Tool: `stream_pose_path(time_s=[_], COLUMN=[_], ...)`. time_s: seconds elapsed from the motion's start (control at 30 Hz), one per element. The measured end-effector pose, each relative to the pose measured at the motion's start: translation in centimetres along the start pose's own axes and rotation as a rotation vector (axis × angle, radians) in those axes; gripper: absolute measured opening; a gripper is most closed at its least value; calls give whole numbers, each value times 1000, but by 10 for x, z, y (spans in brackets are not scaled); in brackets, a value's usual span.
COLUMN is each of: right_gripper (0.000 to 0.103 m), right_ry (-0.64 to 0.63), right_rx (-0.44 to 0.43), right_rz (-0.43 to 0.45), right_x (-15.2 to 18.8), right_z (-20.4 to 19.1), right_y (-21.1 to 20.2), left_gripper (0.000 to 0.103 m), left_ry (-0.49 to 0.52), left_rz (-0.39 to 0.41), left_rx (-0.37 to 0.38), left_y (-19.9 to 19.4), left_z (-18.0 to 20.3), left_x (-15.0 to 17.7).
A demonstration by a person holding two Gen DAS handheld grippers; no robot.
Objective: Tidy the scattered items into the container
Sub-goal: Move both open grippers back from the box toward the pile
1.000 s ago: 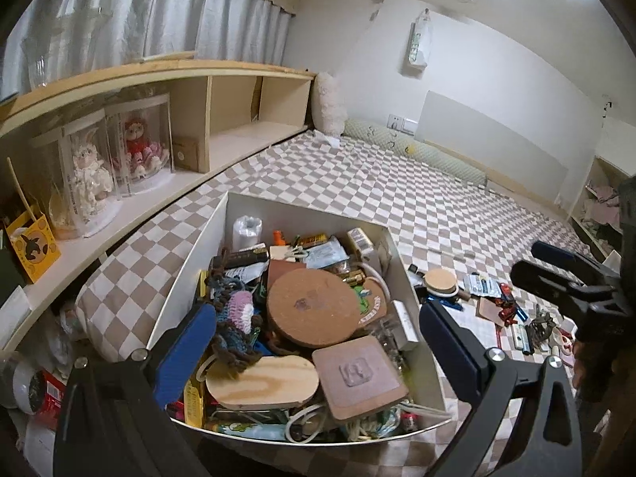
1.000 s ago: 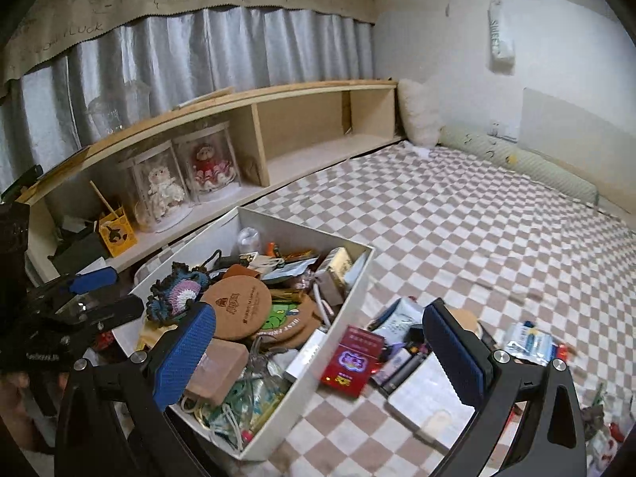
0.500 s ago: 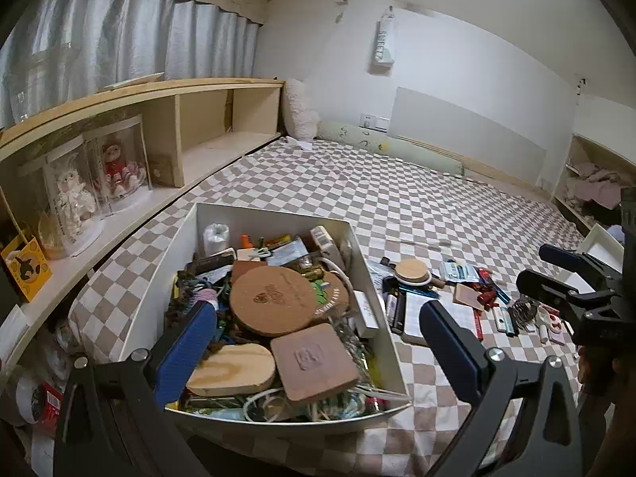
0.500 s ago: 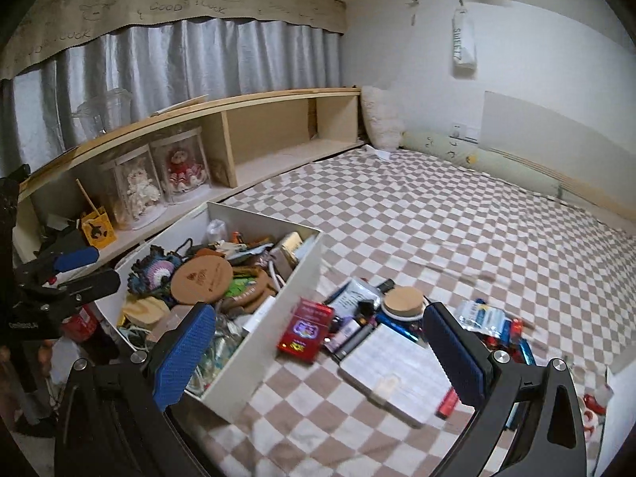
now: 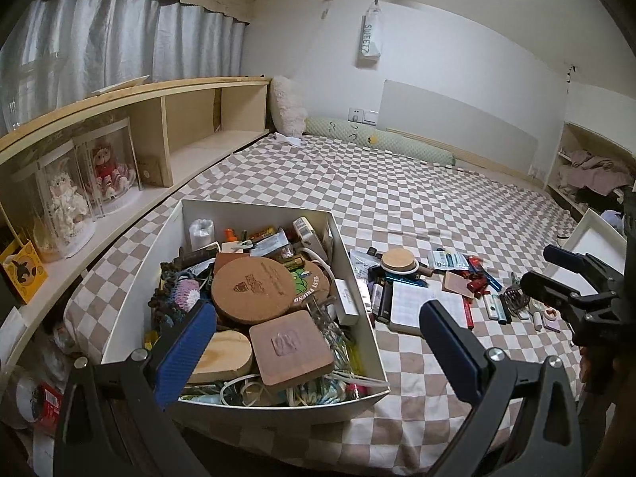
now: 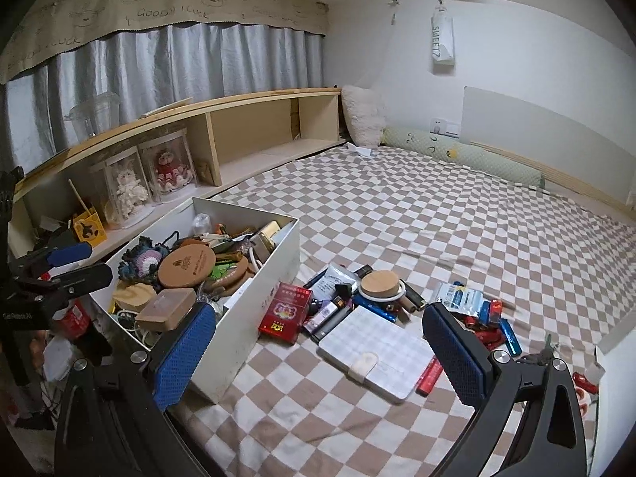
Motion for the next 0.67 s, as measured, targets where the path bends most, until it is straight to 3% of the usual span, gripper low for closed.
stream_pose_path(time_s=[0.67], right_gripper=[103], right_ry=[20], right_rx=[-2], right_rz=[-24], right_x=[7], right_z=[4], right_y=[5], left_gripper=[103], left_ry=[11], left_rz=[-4], left_rx=[-6], left_y=[1], left_z=[3], left_x=[4])
Point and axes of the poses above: each gripper's, at about its wrist camera, not at the fingertips, and y roughly the way its jaws point, z to its right, x to its underside, the point moved 1 cm from there along y, roughly the way its jaws point, and after that the axes turned 6 degrees about y, right-handed, at the moved point
